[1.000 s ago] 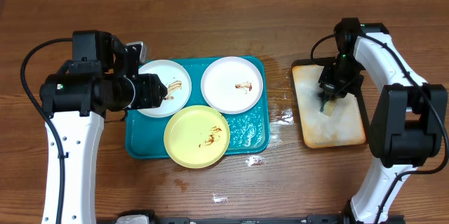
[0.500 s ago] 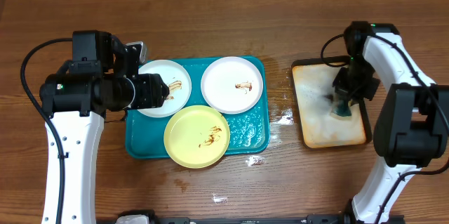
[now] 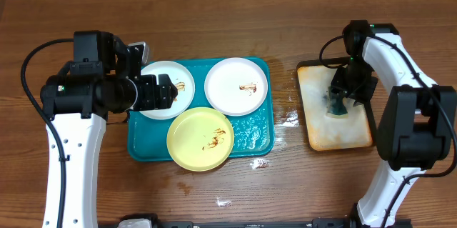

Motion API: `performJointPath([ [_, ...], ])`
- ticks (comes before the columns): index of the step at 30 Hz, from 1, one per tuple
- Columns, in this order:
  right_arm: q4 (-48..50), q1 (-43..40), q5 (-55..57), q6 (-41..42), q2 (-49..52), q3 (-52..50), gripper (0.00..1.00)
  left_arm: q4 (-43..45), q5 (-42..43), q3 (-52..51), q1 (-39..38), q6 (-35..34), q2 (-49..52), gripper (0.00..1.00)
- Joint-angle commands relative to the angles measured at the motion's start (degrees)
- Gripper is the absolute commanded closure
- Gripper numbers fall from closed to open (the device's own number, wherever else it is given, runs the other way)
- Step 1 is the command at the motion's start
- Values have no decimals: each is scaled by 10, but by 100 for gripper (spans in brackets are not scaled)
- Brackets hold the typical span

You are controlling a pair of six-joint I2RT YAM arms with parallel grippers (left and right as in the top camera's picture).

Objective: Clean dirty plates on tray and stack at the side

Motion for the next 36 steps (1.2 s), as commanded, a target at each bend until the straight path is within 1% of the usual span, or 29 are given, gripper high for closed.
performJointPath([
  [1,5,2,-19,-6,1,5,55,2,0,11,-4,2,2,13],
  [5,11,1,-21,-9,1,9,52,3,0,11,-4,2,2,10],
  [8,13,1,-40,-26,1,26,52,2,0,11,-4,0,2,9],
  [13,12,1,-59,-27,1,38,52,-2,0,11,-4,-2,2,9],
  [16,24,-2,-62,-41,1,39,53,-2,0,11,-4,-4,2,4],
  [19,29,-3,-61,-56,1,41,53,-2,0,11,-4,-4,2,2],
  [21,29,-5,-61,-54,1,45,42,-2,0,11,-4,-4,2,0],
  [23,29,-7,-61,-54,1,52,42,-1,0,11,-4,-4,2,0],
  [24,29,-7,-61,-59,1,56,44,-1,0,11,-4,-4,2,0],
  [25,29,-7,-62,-71,1,60,50,0,0,11,-4,-4,2,0],
  [26,28,-7,-62,-81,1,65,52,0,0,11,-4,-4,2,0],
  [27,28,-7,-68,-92,1,68,53,1,0,11,-4,-4,2,0],
  [28,30,-7,-79,-111,1,70,56,1,0,11,-4,-4,2,0],
  [30,35,-7,-102,-145,1,71,56,1,0,11,-4,-4,2,0],
  [32,40,-7,-104,-162,1,71,49,1,0,11,-4,-4,2,0],
  [33,44,-7,-105,-168,1,71,41,1,0,11,-4,-4,2,0],
  [34,44,-7,-108,-176,1,71,18,1,0,11,-4,-4,2,0],
  [35,43,-7,-108,-176,1,71,5,0,0,11,-4,-4,2,0],
  [36,40,-7,-108,-172,1,71,5,0,0,11,-4,-4,2,0],
])
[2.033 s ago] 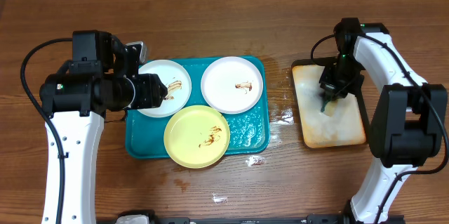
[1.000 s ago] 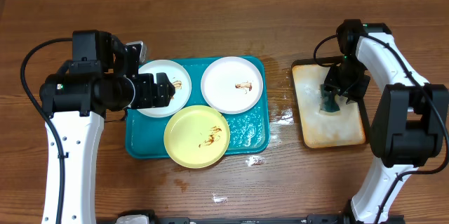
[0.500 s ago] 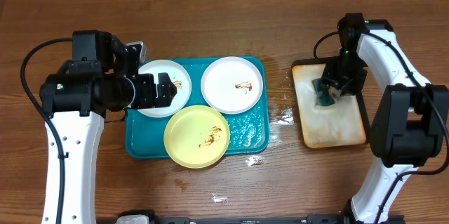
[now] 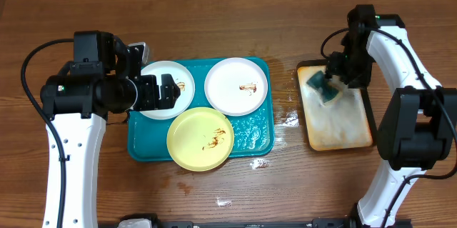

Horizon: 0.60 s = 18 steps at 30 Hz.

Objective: Clean dirty plates on tray and stack at the side

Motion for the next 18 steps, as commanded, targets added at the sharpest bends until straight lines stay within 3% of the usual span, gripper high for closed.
performJointPath([
  [1,-6,-2,-15,-15,1,15,6,1,0,11,-4,-4,2,0],
  [4,-23,-5,-9,46,1,15,11,2,0,11,-4,-4,2,0],
  [8,-36,-5,10,96,1,15,26,2,1,11,-4,-4,2,0],
  [12,-54,-5,6,96,1,15,42,-4,0,11,-4,-4,2,0],
  [14,-72,-5,12,116,1,15,56,-5,0,11,-4,-4,2,0],
  [16,-87,-5,29,151,1,14,60,-4,1,11,-4,-4,2,0],
  [18,-94,-5,37,162,1,11,70,-4,1,11,-4,-4,3,0],
])
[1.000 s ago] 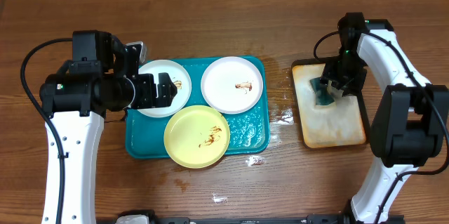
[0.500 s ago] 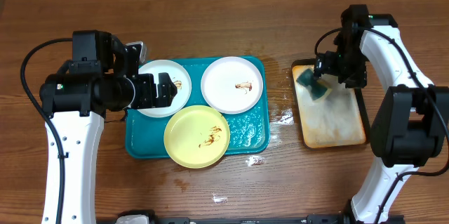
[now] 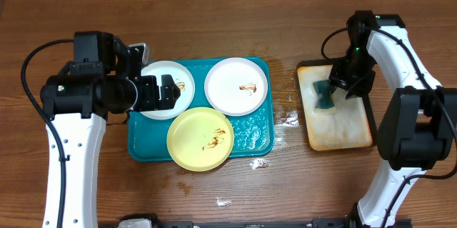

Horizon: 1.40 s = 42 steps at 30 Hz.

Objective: Clean dirty plates on tray and stack at the side

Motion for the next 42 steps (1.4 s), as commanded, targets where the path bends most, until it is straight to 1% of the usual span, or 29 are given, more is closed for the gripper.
performJointPath([
  [1,-4,-3,21,48,1,10,76,0,1,11,-4,-4,3,0],
  [2,-3,-3,20,52,1,8,79,0,1,11,-4,-4,3,0],
  [3,-3,-3,20,52,1,7,78,-1,1,11,-4,-4,3,0],
  [5,4,-3,17,51,1,3,74,-2,1,10,-4,-4,3,0],
  [6,9,-3,13,51,1,0,69,-3,1,10,-4,-4,3,0],
  [8,25,-3,-4,51,1,-10,68,-3,1,10,-4,-4,3,0],
  [9,34,-3,-12,52,1,-17,64,-3,1,10,-4,-4,3,0],
  [10,42,-3,-20,53,1,-24,49,-3,1,10,-4,-4,3,0],
  [11,49,-3,-25,54,1,-30,41,-3,1,9,-4,-4,3,0],
  [13,59,-3,-30,54,1,-42,38,-3,1,8,-4,-4,3,0],
  [17,71,-3,-30,55,1,-59,41,-2,1,5,-4,-4,3,0],
  [18,71,-3,-30,55,1,-59,44,-2,1,4,-4,-4,3,0],
  [20,73,-3,-30,54,1,-59,66,-1,1,4,-4,-5,3,0],
  [22,75,-3,-30,52,1,-59,65,-1,3,4,-4,-9,3,0],
  [23,76,-3,-30,50,1,-59,61,-1,7,4,-4,-9,3,0],
  [25,77,-3,-30,51,1,-59,49,-1,14,4,-4,-9,3,0],
  [26,77,-3,-30,51,1,-59,46,0,14,4,-4,-9,3,0],
  [27,79,-3,-30,51,1,-59,45,0,14,4,-4,-9,3,0],
  [28,79,-3,-30,51,1,-59,51,0,15,4,-4,-9,3,0],
  [31,80,-3,-30,51,1,-59,85,0,16,4,-4,-9,3,0],
  [32,82,-3,-31,51,1,-59,88,0,16,4,-4,-9,3,0],
  [33,84,-3,-34,51,1,-59,87,0,16,4,-4,-9,3,0],
  [35,88,-3,-42,51,1,-59,71,0,16,4,-4,-9,3,0],
  [36,91,-3,-48,51,1,-59,69,-1,16,4,-4,-9,3,0],
  [37,94,-3,-56,51,1,-59,56,-1,16,4,-4,-9,3,0],
  [38,97,-3,-62,51,1,-59,32,-1,16,4,-4,-9,3,0],
  [39,100,-3,-66,51,1,-59,26,-1,16,4,-4,-9,3,0],
  [41,111,-3,-66,48,1,-59,21,-1,17,4,-4,-13,3,0],
  [42,118,-3,-66,37,1,-59,21,-2,18,4,-4,-13,3,0],
])
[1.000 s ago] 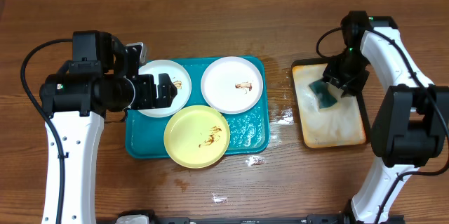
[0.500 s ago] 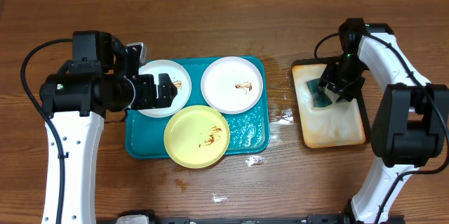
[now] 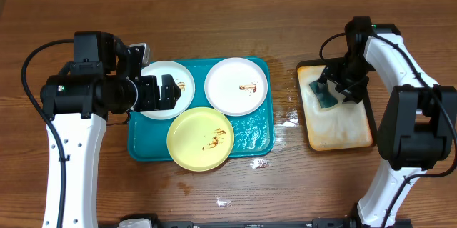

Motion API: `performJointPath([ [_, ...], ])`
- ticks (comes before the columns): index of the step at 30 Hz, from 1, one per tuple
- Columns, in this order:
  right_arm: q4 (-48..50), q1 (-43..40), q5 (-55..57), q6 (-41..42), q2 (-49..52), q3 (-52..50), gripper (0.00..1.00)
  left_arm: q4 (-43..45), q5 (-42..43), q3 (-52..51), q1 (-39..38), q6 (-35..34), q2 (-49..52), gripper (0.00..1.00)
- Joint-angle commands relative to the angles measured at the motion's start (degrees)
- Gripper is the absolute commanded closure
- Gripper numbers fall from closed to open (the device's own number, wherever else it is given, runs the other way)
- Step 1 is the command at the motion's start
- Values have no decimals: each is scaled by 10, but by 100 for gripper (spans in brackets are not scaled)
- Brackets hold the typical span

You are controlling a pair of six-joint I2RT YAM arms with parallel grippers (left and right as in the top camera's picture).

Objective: Clean dirty plates on tray and stack at the side

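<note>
A teal tray [image 3: 260,139] in the middle of the table holds three stained plates: a white plate [image 3: 178,103] at the left, a white plate [image 3: 235,85] at the right, and a yellow plate [image 3: 200,139] in front. My left gripper [image 3: 168,90] hangs open over the left white plate. My right gripper [image 3: 334,88] is shut on a teal sponge [image 3: 323,95], which rests on the upper left part of a wet, soapy tan board [image 3: 339,128] at the right.
Water is spilled on the wooden table between the tray and the board [image 3: 285,119], with more drops in front of the tray [image 3: 260,162]. The right arm's cable loops above the board.
The right gripper and sponge have shifted slightly on the upper left of the soapy board, with the wrist turned a little. The left arm and the plates are unchanged.
The right gripper first held the sponge down on the middle of the board. Then the sponge was tilted up over the board's upper left corner, then lower there, and now it rests there. The left gripper stayed open over the left white plate throughout.
</note>
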Motion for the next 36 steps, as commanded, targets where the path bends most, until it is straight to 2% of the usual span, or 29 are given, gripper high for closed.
performJointPath([
  [1,14,-2,-11,-22,1,-1,21,-2,11,4,-4,-12,3,0],
  [2,20,-2,-10,-31,1,-1,20,-2,11,4,-4,-12,3,0],
  [5,37,-3,-3,-59,1,-1,0,-2,11,4,-4,-12,3,0],
  [11,48,-3,-1,-76,1,-1,2,-4,11,4,-4,-12,3,0],
  [14,49,-3,-1,-106,1,-1,21,-5,11,4,-4,-12,3,0],
  [16,51,-3,0,-150,1,-1,18,-6,11,4,-4,-12,3,0],
  [17,53,-3,0,-174,1,-1,9,-7,11,4,-4,-12,3,0],
  [20,68,-3,0,-231,1,-1,0,-10,11,4,-4,-12,3,0],
  [26,99,-3,-47,-332,1,-1,0,-17,20,4,-4,-12,3,0],
  [32,95,-3,-66,-361,1,-1,2,-21,19,4,-4,-11,3,0],
  [36,76,-3,-72,-384,1,-1,18,-21,19,4,-4,-7,3,0],
])
